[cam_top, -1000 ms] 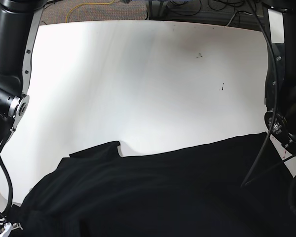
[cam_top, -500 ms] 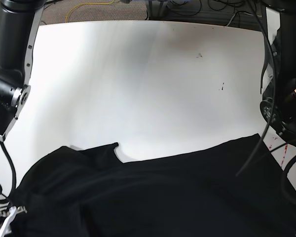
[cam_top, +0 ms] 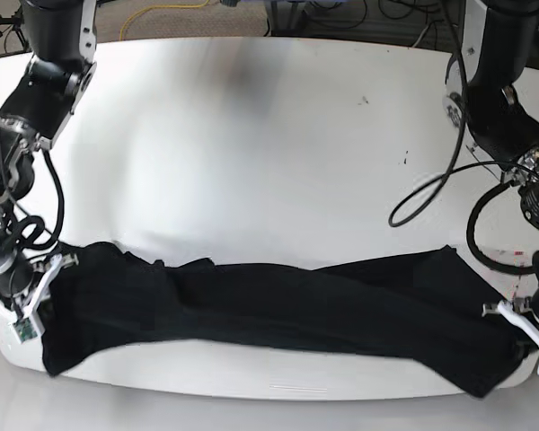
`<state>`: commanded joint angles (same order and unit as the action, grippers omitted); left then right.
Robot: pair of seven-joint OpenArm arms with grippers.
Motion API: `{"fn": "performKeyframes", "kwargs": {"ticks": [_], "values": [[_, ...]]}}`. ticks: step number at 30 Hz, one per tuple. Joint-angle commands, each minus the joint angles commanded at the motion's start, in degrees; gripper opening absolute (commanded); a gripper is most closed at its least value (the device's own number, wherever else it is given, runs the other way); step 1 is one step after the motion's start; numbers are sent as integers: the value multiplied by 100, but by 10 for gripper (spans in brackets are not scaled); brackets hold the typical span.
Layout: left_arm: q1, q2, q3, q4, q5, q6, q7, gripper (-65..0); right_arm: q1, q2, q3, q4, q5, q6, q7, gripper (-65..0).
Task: Fold the T-shirt properly
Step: 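Swing the shirt back and lay it flat, graphic side up, with both grippers, then open the right gripper and release the shirt's corner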
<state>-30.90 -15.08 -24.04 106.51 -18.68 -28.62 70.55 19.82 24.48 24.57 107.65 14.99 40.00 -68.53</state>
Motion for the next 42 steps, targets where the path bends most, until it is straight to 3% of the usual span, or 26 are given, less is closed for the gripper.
{"fn": "performKeyframes", "kwargs": {"ticks": [8,16,27,42], "values": [[1354,0,-440,281,-633,0,35,-642,-1407,-554,352,413,0,0,0,-650],[2611,-132,-1231,299,-1319,0,536,-642,-2541,-958,563,536,0,0,0,-650],[3859,-492,-1310,281,-1319,0,554,-642,-3253,-1020,563,519,0,0,0,-650],[4457,-730,-1301,273,-1310,0,554,-642,-3710,-1266,536,492,0,0,0,-644]]}}
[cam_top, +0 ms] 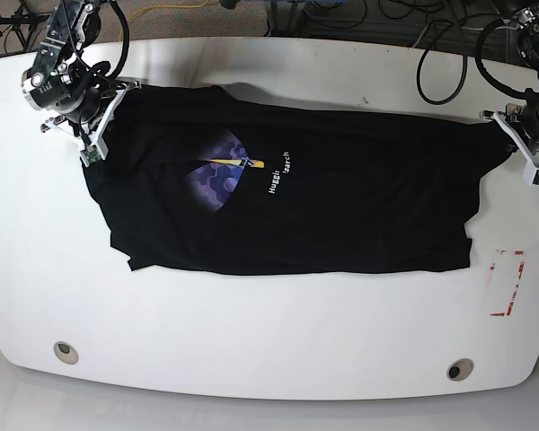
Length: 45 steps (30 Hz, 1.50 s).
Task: Fold the T-shirt properly
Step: 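Open the right gripper and release the shirt's corner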
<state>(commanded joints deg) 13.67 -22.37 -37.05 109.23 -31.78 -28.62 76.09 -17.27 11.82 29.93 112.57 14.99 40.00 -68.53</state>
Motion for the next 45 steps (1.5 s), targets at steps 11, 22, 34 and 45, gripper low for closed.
{"fn": "performKeyframes", "kwargs": {"ticks": [11,22,34,45], "values": [[369,-9,-9,0,0,0,0,-640,-70,-26,18,0,-9,0,9,-636],[360,-9,35,0,0,44,26,-381,18,-44,18,0,-9,0,9,-506],[141,-9,-9,0,264,18,114,-239,132,-53,44,44,53,0,9,-97],[-97,-9,-343,9,273,9,229,-242,440,-396,782,35,53,0,9,-143]]}}
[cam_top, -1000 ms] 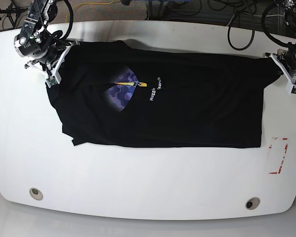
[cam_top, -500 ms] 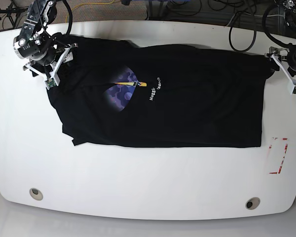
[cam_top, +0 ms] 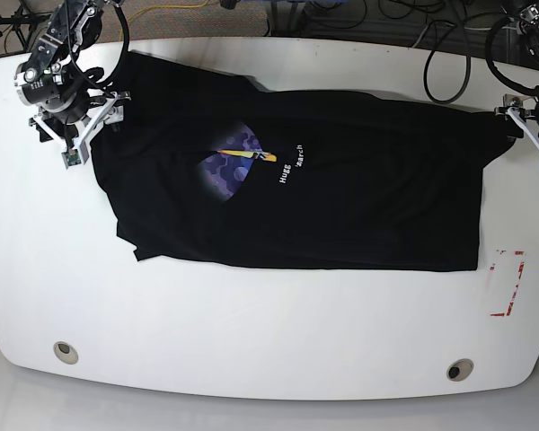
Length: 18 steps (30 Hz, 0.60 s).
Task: Fold the T-shirt properly
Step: 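Open the right gripper and release the shirt's corner, then lower the right gripper along the shirt's side and grasp the edge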
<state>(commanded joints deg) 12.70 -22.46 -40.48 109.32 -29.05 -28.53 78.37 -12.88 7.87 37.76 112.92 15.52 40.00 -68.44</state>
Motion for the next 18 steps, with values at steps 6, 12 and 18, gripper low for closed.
{"fn": "performKeyframes", "kwargs": {"ticks": [6,12,18], "values": [[18,0,-35,-9,0,0,0,-274,536,-237,484,-176,-62,0,0,-146],[141,0,0,0,-18,0,0,-460,1292,-325,703,-958,-62,0,0,-147],[141,0,-26,35,-35,-26,163,-419,2075,-316,712,-1925,-62,0,97,-147]]}}
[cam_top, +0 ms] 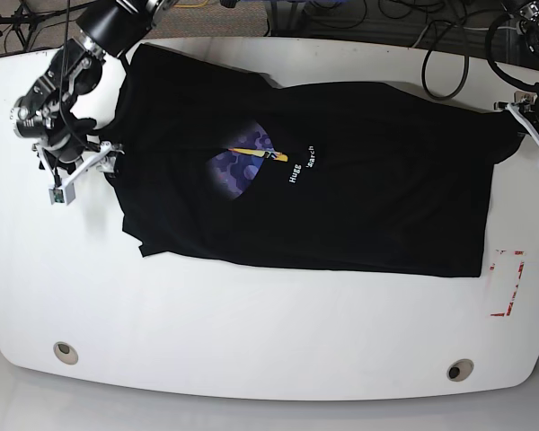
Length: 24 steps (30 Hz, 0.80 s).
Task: Fold the T-shirt properly
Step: 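Lower the right gripper along the shirt's side and grasp the edge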
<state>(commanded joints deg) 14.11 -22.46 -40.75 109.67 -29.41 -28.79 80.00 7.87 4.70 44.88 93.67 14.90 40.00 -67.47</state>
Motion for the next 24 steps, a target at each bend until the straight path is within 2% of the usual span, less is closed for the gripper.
{"fn": "performKeyframes", "kwargs": {"ticks": [4,7,15,20,24], "values": [[-9,0,0,9,0,-325,0,-290,413,26,-18,-615,0,0,334,-147],[-9,0,-9,9,9,-422,0,-231,686,149,-18,-1055,0,0,510,-147],[-44,9,-9,9,9,-431,0,-242,1327,765,-70,-2558,0,0,1495,-147],[-88,9,-9,9,9,-431,0,-242,1530,1108,-545,-3411,9,0,2215,-149],[-88,9,-9,9,18,-431,0,-242,1547,1240,-914,-3947,44,0,2769,-149]]}}
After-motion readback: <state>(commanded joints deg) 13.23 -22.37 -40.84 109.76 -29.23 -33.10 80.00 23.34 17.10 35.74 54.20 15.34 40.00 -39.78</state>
